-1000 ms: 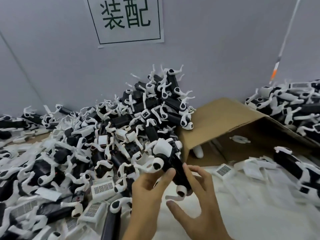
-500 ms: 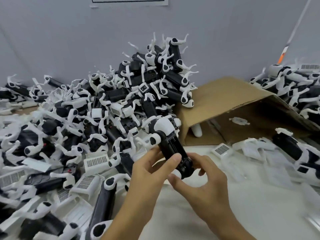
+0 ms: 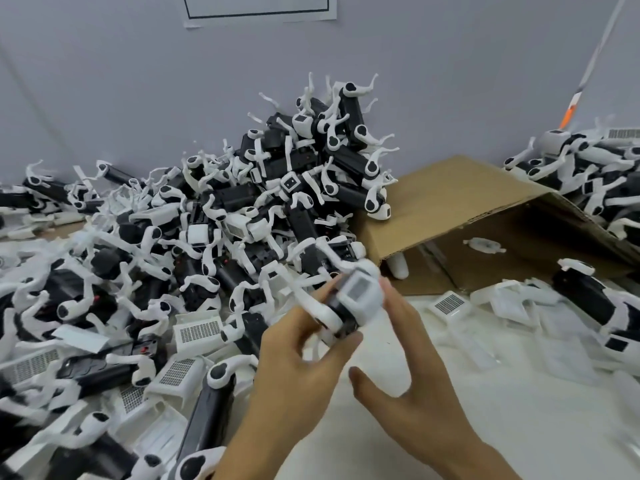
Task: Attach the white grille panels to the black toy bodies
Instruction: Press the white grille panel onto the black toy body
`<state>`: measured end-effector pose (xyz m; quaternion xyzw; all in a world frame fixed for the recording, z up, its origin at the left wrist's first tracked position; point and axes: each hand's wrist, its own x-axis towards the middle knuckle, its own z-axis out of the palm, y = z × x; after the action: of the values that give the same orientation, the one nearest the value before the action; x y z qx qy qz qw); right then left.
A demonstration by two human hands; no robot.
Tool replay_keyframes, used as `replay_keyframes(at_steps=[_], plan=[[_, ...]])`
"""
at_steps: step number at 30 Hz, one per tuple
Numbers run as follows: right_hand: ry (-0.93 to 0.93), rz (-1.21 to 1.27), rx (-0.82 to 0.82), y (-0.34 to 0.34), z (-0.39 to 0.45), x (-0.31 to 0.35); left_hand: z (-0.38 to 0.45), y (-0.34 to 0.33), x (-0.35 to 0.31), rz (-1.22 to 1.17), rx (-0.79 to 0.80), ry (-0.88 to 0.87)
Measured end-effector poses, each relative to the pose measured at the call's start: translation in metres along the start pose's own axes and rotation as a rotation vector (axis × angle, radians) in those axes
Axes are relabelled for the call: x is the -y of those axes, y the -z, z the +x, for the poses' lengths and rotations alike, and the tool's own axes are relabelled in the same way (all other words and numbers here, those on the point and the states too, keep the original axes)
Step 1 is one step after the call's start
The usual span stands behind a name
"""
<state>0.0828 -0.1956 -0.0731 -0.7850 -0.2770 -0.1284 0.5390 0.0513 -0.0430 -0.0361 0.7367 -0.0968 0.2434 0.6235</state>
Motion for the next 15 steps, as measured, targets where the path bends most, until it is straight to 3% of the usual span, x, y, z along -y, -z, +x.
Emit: replay_keyframes(at_steps=[3, 5, 11, 15], plan=[[0.07, 0.062, -0.089, 0.005, -0.001, 0.003, 0.003, 0.008, 0.006, 0.551, -0.029, -0.411], [0.089, 0.081, -0.119, 0.005, -0.003, 0.008, 0.003, 0.009, 0.011, 0.725, -0.013, -0.46], [0.059, 0.047, -0.258, -0.002, -0.005, 0.012, -0.003, 0.002, 0.014, 0.769, 0.075, -0.425], [0.03, 0.058, -0.229, 0.004, -0.002, 0.012, -0.002, 0.001, 0.011, 0.751, 0.078, -0.424]])
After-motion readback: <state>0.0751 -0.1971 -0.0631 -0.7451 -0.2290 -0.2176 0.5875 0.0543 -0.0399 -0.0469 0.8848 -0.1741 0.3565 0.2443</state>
